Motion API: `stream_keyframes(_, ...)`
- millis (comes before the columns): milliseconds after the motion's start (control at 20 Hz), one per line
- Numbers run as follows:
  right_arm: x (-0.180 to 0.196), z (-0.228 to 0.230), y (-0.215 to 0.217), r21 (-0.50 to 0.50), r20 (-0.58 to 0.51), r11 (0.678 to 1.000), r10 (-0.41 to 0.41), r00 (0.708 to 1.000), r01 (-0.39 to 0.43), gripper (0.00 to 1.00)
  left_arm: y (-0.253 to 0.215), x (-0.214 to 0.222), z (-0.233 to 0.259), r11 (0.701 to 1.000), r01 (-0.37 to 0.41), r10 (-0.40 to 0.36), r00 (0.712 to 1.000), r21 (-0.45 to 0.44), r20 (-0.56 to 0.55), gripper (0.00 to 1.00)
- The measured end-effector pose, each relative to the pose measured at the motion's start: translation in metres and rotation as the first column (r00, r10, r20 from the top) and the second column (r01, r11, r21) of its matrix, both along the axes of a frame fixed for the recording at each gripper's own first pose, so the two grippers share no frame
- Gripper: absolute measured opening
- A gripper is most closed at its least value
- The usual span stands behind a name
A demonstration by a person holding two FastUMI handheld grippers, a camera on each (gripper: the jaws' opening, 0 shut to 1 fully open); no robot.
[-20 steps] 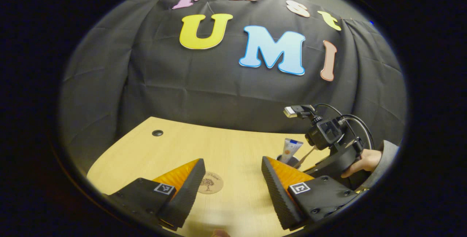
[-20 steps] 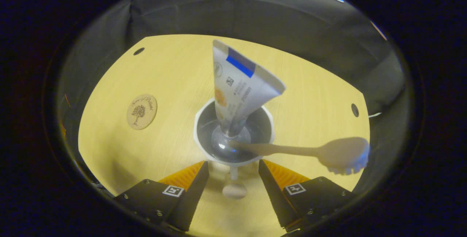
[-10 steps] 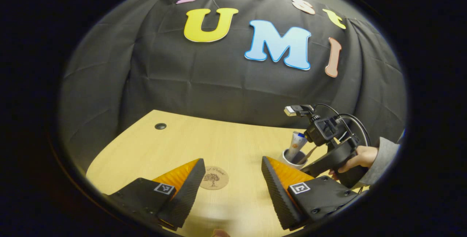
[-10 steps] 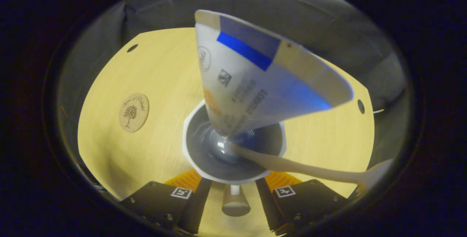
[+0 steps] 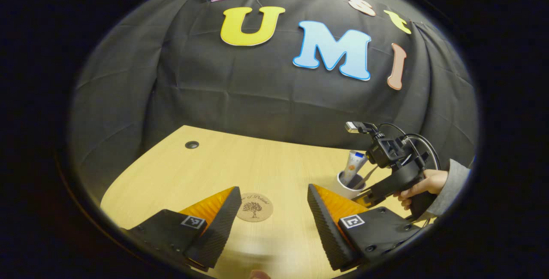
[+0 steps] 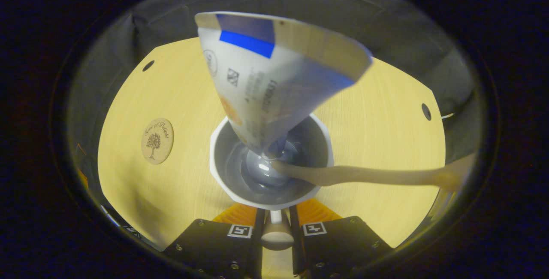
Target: Put the toothbrush and toothpaste on the desktop into the cup, then pick up the cup and place it on the coaster on the desktop.
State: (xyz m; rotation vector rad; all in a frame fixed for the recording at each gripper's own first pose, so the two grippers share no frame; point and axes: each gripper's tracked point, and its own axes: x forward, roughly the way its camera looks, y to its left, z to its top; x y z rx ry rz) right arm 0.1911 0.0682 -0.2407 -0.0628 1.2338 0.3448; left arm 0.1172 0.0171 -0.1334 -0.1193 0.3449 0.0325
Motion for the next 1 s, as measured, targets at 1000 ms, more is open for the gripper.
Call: stream_keyframes(1000,0.010,0.007,0.009,0.058,0.060,0.995,0.074,0.995,-0.078,0.25,0.072,-0.032,0.010,0.997,-0.073,0.074,0.997,-0.023,0.023,0.98)
